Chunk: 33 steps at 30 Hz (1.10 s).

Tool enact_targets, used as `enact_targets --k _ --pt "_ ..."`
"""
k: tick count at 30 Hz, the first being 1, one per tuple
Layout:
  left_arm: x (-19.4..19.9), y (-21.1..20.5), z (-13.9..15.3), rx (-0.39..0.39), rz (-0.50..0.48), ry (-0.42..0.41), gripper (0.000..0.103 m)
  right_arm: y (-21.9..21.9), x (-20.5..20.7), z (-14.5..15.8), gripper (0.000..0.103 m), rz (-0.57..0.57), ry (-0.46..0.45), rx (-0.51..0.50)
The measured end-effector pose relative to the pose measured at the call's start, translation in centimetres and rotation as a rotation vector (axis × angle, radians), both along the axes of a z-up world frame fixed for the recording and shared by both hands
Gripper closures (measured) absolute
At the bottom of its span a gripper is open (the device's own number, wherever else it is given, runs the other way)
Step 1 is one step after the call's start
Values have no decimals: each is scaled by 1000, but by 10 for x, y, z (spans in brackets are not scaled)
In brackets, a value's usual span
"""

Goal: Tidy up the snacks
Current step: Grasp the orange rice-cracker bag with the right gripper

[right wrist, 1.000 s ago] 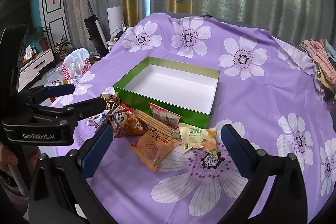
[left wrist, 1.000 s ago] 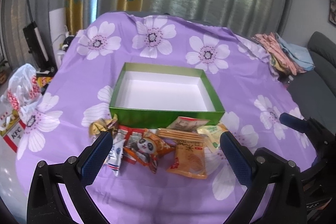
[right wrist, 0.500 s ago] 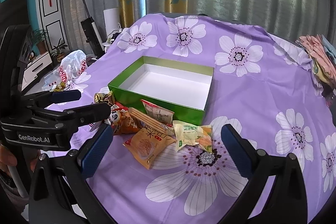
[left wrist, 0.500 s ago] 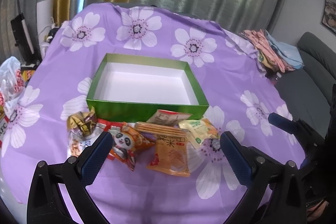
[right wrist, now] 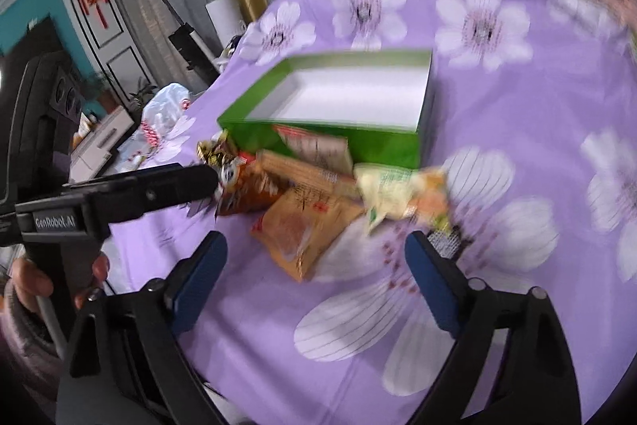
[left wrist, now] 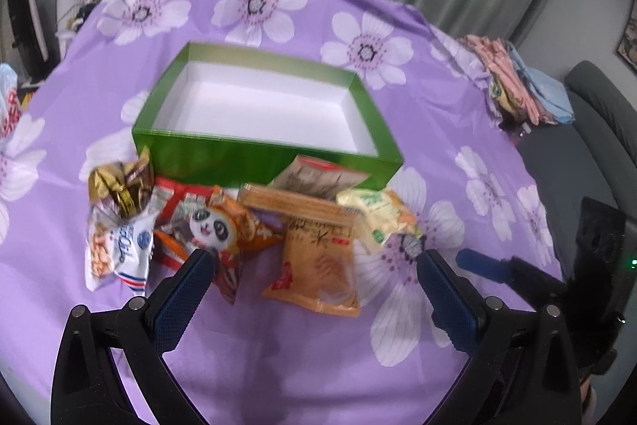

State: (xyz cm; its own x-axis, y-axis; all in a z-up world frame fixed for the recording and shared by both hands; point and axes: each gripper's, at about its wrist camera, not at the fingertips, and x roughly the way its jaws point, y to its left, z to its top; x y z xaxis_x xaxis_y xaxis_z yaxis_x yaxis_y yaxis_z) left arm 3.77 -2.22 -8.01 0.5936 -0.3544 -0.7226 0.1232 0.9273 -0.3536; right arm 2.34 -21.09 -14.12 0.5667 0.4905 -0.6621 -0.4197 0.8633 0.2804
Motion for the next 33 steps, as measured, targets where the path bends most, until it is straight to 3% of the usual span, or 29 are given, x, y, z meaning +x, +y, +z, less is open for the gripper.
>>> enact_targets --k 7,11,18,24,28,33 --pt "6 -1 -35 -21 -38 78 4 12 3 -37 25 71 69 31" --pt "11 -2 -44 -39 -54 91 12 21 14 -49 29 77 94 30" --pt "20 -9 -47 -96 -113 85 18 35 27 -60 35 101 102 21" --pt "32 -4 -53 -161 -48 71 18 35 37 -63 35 98 94 4" --pt "32 -23 -52 -66 -83 81 18 33 39 -64 35 100 97 0" --pt "23 -20 -60 -109 -88 112 18 33 36 -65 35 120 92 -14"
